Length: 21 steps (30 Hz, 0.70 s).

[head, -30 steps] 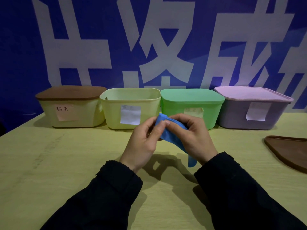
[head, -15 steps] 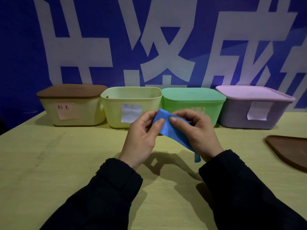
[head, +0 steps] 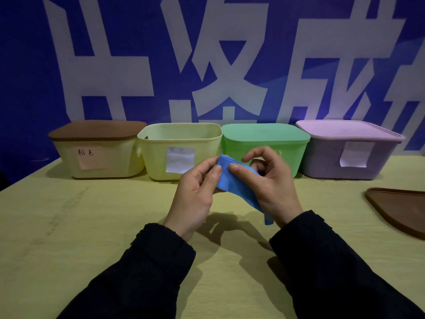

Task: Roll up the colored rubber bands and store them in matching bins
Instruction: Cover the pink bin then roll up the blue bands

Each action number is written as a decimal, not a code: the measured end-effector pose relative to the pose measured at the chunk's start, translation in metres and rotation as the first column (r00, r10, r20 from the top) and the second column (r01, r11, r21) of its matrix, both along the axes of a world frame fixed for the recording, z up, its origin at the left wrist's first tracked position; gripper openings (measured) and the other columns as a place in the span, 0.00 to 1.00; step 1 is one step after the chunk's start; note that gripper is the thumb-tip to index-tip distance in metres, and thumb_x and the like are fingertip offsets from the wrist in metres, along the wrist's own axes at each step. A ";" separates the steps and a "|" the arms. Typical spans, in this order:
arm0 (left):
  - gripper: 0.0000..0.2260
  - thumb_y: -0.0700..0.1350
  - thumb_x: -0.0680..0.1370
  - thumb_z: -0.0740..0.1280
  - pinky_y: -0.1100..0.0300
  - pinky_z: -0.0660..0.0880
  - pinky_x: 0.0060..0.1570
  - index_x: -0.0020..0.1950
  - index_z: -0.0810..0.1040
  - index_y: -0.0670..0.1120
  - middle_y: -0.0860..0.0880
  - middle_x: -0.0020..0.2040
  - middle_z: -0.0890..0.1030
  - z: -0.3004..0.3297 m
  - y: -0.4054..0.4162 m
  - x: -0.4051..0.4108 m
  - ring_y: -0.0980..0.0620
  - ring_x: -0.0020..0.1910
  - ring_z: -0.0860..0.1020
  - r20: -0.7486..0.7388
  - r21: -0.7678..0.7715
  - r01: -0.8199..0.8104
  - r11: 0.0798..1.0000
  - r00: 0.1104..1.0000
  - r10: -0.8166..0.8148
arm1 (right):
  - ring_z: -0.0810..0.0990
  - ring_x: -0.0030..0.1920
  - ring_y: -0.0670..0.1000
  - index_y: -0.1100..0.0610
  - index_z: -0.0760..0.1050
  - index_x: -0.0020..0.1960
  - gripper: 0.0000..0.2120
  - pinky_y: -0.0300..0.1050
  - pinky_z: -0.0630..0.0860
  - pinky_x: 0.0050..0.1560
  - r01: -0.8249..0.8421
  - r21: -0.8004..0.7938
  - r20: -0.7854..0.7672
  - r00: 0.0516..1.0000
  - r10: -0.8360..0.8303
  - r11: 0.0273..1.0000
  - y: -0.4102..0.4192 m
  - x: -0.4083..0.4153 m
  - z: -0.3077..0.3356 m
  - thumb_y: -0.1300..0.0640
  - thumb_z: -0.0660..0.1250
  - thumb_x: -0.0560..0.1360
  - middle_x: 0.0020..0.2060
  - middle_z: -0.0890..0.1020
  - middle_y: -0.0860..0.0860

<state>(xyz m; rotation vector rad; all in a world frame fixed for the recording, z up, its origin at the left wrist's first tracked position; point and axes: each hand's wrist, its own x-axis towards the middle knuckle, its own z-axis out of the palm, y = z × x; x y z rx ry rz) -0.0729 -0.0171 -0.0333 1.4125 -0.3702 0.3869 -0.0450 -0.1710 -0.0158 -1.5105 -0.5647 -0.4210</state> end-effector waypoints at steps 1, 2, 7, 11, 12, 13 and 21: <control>0.13 0.47 0.81 0.61 0.58 0.79 0.56 0.62 0.81 0.46 0.46 0.56 0.85 0.001 0.000 -0.001 0.51 0.56 0.82 -0.013 -0.016 0.025 1.000 1.000 -0.026 | 0.65 0.29 0.47 0.54 0.76 0.42 0.09 0.41 0.62 0.29 0.003 -0.029 0.014 1.000 -0.002 1.000 0.000 -0.001 0.000 0.57 0.77 0.72 0.26 0.68 0.52; 0.14 0.47 0.81 0.61 0.58 0.79 0.56 0.61 0.81 0.45 0.45 0.56 0.85 0.001 0.000 -0.003 0.51 0.55 0.82 -0.023 -0.025 0.048 0.999 0.999 -0.048 | 0.67 0.30 0.47 0.53 0.77 0.40 0.09 0.41 0.63 0.30 -0.001 -0.060 0.023 1.000 0.002 0.998 0.000 -0.001 0.000 0.55 0.77 0.73 0.27 0.70 0.53; 0.15 0.45 0.79 0.71 0.52 0.80 0.58 0.64 0.79 0.43 0.42 0.56 0.85 0.004 -0.001 -0.005 0.45 0.55 0.83 -0.038 0.005 0.022 1.000 0.999 -0.021 | 0.72 0.31 0.42 0.58 0.79 0.39 0.08 0.33 0.68 0.33 -0.098 -0.090 -0.029 0.995 0.096 0.991 0.000 -0.003 0.002 0.58 0.73 0.75 0.28 0.77 0.42; 0.12 0.42 0.81 0.68 0.54 0.78 0.54 0.64 0.76 0.43 0.45 0.52 0.86 0.005 0.003 -0.002 0.50 0.51 0.83 -0.039 -0.087 -0.002 0.996 0.999 -0.001 | 0.74 0.33 0.44 0.59 0.80 0.42 0.06 0.35 0.70 0.35 -0.149 -0.105 -0.055 0.988 0.143 0.983 -0.005 -0.002 0.003 0.58 0.74 0.75 0.32 0.80 0.48; 0.11 0.42 0.81 0.66 0.54 0.78 0.54 0.63 0.77 0.43 0.46 0.53 0.86 0.004 0.004 -0.002 0.50 0.52 0.83 -0.036 -0.082 -0.007 0.997 0.999 0.004 | 0.75 0.34 0.45 0.59 0.81 0.42 0.06 0.37 0.71 0.35 -0.131 -0.109 -0.045 0.991 0.127 0.985 -0.005 -0.002 0.003 0.58 0.75 0.75 0.33 0.80 0.51; 0.10 0.42 0.82 0.65 0.55 0.78 0.55 0.63 0.77 0.43 0.46 0.53 0.86 0.004 0.004 -0.002 0.50 0.53 0.83 -0.032 -0.060 -0.006 0.998 0.999 0.004 | 0.74 0.34 0.46 0.58 0.81 0.42 0.05 0.38 0.71 0.35 -0.106 -0.115 -0.028 0.994 0.104 0.988 -0.005 -0.002 0.002 0.57 0.75 0.74 0.33 0.81 0.56; 0.16 0.51 0.81 0.60 0.55 0.79 0.53 0.60 0.81 0.44 0.37 0.60 0.78 0.000 0.002 -0.002 0.50 0.55 0.80 -0.034 0.072 0.028 0.997 0.999 -0.025 | 0.74 0.34 0.49 0.51 0.81 0.42 0.05 0.43 0.71 0.35 -0.027 -0.142 0.063 0.997 0.037 0.990 -0.002 0.000 -0.001 0.58 0.75 0.74 0.36 0.79 0.63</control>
